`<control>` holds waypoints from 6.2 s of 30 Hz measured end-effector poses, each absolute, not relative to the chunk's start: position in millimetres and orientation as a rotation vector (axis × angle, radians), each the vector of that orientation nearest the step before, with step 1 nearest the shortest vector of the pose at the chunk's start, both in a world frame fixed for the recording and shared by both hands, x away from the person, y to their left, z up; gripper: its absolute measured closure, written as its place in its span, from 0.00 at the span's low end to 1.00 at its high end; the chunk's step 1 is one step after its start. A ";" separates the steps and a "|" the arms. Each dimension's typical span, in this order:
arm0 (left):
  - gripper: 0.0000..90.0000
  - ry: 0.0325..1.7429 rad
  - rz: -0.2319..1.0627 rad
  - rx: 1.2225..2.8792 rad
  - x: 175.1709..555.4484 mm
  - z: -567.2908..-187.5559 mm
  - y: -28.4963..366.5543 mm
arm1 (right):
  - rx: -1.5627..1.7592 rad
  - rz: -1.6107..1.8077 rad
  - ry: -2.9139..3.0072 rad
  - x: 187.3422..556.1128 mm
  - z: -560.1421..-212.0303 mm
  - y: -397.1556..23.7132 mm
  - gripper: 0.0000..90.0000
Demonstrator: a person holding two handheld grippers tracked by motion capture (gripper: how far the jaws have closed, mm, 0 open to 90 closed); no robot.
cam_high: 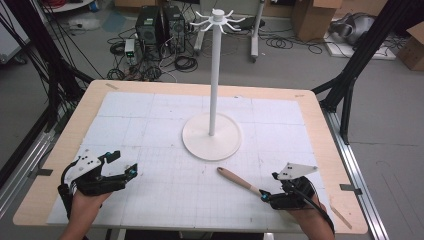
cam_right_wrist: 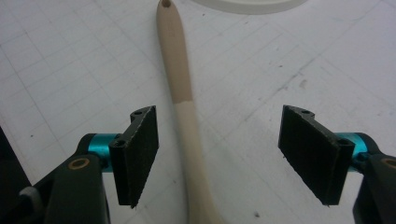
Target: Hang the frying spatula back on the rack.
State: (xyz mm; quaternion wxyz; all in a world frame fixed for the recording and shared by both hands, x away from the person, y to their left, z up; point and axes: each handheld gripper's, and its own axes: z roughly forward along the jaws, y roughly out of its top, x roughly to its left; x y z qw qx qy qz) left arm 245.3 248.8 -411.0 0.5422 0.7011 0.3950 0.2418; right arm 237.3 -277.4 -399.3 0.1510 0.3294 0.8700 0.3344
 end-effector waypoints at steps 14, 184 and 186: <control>0.23 0.938 0.570 1.669 245.3 -411.5 248.5 | 0.944 0.824 2.634 247.4 -416.8 -262.1 0.38; 0.28 0.719 0.240 1.596 277.1 -336.4 97.3 | 0.772 1.413 2.314 222.7 -362.1 -205.0 0.86; 0.29 0.718 0.236 1.594 277.3 -335.8 95.1 | 0.764 1.420 2.313 222.6 -361.5 -203.3 0.86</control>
